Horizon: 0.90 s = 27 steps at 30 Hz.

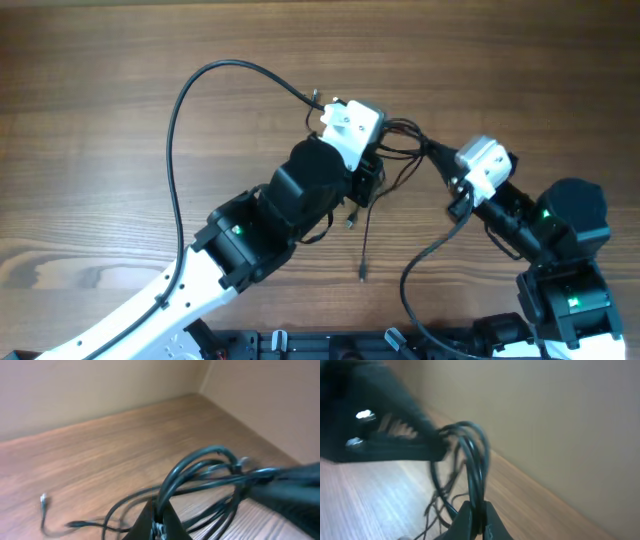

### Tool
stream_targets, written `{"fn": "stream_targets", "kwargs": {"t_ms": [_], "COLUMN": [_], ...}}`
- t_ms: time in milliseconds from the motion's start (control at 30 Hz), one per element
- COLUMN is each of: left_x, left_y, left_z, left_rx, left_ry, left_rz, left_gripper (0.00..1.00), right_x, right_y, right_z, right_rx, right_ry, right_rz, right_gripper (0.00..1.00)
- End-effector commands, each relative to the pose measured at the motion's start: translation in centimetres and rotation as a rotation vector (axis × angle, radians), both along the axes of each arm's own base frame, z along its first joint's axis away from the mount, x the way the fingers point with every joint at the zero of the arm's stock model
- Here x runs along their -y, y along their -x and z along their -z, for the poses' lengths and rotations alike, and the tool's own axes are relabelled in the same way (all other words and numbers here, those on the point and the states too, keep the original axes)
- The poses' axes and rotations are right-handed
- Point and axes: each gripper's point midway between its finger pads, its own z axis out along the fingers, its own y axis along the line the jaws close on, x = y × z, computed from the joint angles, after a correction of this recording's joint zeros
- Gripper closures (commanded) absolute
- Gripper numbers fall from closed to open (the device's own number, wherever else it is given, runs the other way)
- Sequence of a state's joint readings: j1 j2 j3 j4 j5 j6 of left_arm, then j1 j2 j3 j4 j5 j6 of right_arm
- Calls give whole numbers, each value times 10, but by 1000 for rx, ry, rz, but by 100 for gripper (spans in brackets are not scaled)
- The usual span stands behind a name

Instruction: Untangle cables

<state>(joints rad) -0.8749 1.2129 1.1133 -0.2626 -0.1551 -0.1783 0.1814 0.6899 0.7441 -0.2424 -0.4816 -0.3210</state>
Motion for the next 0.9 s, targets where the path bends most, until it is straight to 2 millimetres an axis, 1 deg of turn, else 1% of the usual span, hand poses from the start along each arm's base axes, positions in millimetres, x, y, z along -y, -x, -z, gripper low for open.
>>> {"fn": "stream_targets", "kwargs": {"t_ms": [0,67,100,133,200,267,300,333,367,400,433,467,500,533,600,633,700,733,767,867], "left_x": [-50,-69,-69,-70,-71,-73,-74,-74,-69,-64,-53,-46,-32,-20,-12,-11,-5,-4,-4,-1], "left_y": [-25,-26,-25,-24,-23,-21,-20,-18,-14,-12,-7,-3,5,12,16,17,23,25,25,27], "left_z": [3,16,18,19,15,8,4,1,-1,-1,-2,-2,-4,-8,-11,-11,-11,-11,-11,-11], "left_rx": [-21,-62,-68,-75,-76,-66,-61,-58,-57,-66,-87,-101,-124,-139,-159,-174,-209,-216,-216,-224], "left_ry": [-9,-34,-39,-37,-12,7,18,23,18,27,48,64,95,127,157,172,204,206,206,210], "left_rz": [-341,-443,-444,-448,-453,-451,-450,-436,-389,-356,-295,-250,-167,-94,-54,-55,-21,-11,-11,10], "left_gripper": [96,96,96,96,96,96,96,96,96,96,96,96,96,96,96,96,96,96,96,96], "right_x": [41,52,58,68,81,77,69,48,18,1,-12,-19,-22,-22,-21,-21,-19,-14,-9,-9], "right_y": [-23,-28,-29,-32,-33,-32,-30,-23,-9,3,16,23,27,27,26,25,20,15,10,10], "right_z": [-11,-15,-15,-13,-6,0,1,3,4,5,7,8,10,9,7,4,-2,-3,-5,-6], "right_rx": [-45,-59,-73,-99,-141,-162,-166,-151,-117,-95,-61,-37,-7,40,97,122,149,158,164,170], "right_ry": [-131,-209,-240,-290,-341,-322,-295,-215,-120,-74,-21,13,51,97,144,153,157,167,174,174], "right_rz": [299,379,418,489,576,557,507,365,152,21,-99,-162,-199,-211,-218,-218,-192,-150,-115,-110], "right_gripper": [95,96,95,96,95,95,94,88,73,57,50,46,38,27,17,16,16,30,47,80]}}
